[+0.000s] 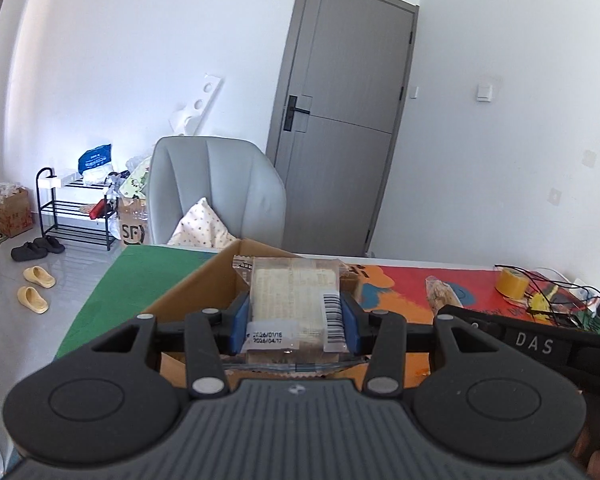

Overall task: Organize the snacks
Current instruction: 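Carry both held snacks over the cardboard box and open both tools, then return both tools from the box to the snack pile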

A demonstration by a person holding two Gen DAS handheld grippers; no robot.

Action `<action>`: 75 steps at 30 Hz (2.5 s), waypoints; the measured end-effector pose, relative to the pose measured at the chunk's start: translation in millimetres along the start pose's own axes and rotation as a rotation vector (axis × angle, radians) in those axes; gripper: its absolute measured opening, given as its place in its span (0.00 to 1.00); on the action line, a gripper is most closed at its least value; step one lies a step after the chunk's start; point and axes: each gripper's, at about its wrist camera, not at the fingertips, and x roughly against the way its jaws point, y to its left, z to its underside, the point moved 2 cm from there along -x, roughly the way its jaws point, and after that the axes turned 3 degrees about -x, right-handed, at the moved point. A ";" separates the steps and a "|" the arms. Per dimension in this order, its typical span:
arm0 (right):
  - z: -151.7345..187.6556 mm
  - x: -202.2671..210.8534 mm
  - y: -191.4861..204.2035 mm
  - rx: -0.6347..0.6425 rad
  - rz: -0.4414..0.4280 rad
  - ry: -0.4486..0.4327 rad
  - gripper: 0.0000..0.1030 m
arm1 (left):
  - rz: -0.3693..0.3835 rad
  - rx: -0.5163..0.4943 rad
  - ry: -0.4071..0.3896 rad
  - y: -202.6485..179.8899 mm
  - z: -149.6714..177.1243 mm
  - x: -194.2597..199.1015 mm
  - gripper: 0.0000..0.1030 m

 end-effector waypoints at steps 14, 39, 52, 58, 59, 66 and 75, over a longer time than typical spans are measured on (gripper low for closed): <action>-3.5 -56.1 31.4 -0.004 -0.080 0.073 0.19 | -0.074 0.085 0.057 54.9 -0.6 -36.3 0.44; 10.5 -25.9 11.0 -0.079 -0.064 0.085 0.64 | -0.172 0.096 0.008 41.0 1.7 -4.0 0.90; 14.0 21.7 -35.2 -0.084 0.068 0.016 0.92 | -0.105 0.049 0.010 -2.2 9.9 2.2 0.95; 18.4 40.1 -57.4 -0.099 0.108 0.000 1.00 | -0.065 0.022 0.001 -26.3 17.3 9.0 0.95; 19.7 44.1 -60.2 -0.099 0.116 -0.002 1.00 | -0.058 0.014 0.005 -30.5 18.2 8.3 0.95; 23.3 64.0 -85.1 -0.118 0.173 -0.019 1.00 | -0.020 -0.017 0.025 -56.3 24.7 7.6 0.95; 30.1 84.2 -121.3 -0.160 0.223 -0.028 1.00 | 0.022 -0.060 0.067 -89.8 36.1 1.5 0.95</action>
